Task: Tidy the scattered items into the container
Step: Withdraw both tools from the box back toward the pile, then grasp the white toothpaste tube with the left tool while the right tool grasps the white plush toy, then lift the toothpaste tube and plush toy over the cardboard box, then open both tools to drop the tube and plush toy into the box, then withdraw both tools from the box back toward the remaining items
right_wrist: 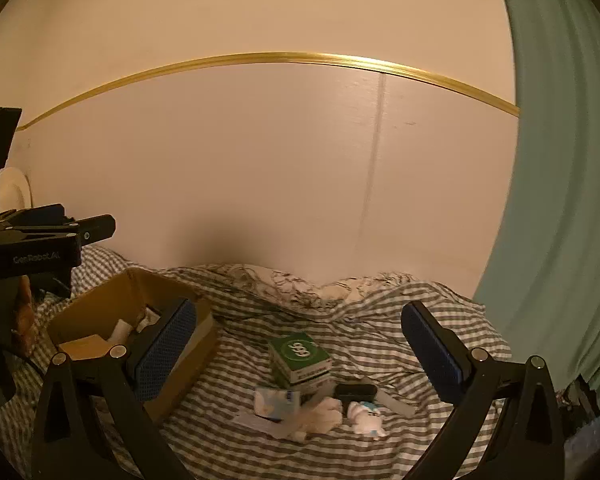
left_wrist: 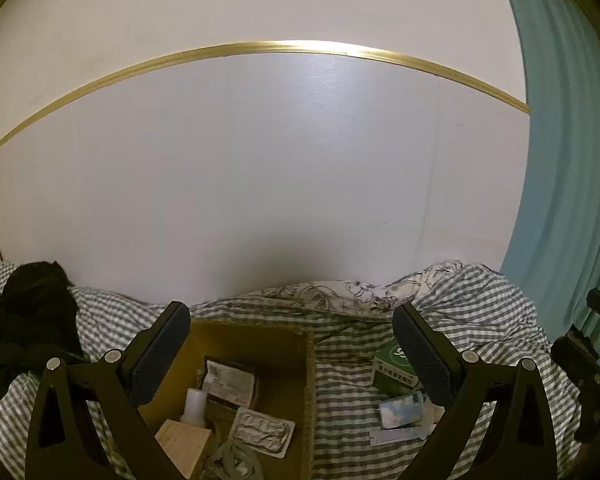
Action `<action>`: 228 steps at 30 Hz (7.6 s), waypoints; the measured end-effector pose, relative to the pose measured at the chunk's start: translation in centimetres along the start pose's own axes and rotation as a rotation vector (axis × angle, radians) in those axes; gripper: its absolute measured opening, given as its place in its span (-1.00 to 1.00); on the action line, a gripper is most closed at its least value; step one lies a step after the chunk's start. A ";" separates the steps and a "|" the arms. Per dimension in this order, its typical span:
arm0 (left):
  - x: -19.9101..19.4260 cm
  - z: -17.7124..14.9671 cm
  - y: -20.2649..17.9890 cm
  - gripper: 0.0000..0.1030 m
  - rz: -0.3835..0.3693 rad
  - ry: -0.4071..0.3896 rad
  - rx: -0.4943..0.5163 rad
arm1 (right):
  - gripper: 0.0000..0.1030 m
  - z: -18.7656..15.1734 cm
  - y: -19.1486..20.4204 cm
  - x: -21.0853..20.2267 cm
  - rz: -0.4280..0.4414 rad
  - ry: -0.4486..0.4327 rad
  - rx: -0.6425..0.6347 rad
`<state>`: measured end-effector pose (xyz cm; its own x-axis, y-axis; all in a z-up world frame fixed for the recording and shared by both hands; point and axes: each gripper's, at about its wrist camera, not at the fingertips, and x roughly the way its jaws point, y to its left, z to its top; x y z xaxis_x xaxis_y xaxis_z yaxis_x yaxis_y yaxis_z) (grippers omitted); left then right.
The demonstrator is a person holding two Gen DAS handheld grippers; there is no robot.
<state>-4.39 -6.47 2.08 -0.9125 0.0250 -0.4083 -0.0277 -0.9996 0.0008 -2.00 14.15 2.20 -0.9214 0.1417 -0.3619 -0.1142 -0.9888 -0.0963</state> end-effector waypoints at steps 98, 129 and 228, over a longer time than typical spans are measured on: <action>12.1 -16.0 -13.4 -0.91 -0.449 0.533 0.277 | -0.24 -15.0 -6.0 14.6 -0.060 0.487 0.002; 4.5 -6.8 -7.1 -0.55 -0.449 0.286 0.143 | -0.24 -8.1 -1.9 8.1 -0.001 0.274 0.073; -2.5 2.9 3.6 1.00 0.165 -0.060 -0.026 | 0.99 3.5 -1.3 -0.4 0.000 0.000 0.119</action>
<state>-3.36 -10.07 5.77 -0.9265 -0.1391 -0.3496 0.1339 -0.9902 0.0390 -2.75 15.19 5.70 -0.9212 0.1419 -0.3623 -0.1579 -0.9873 0.0147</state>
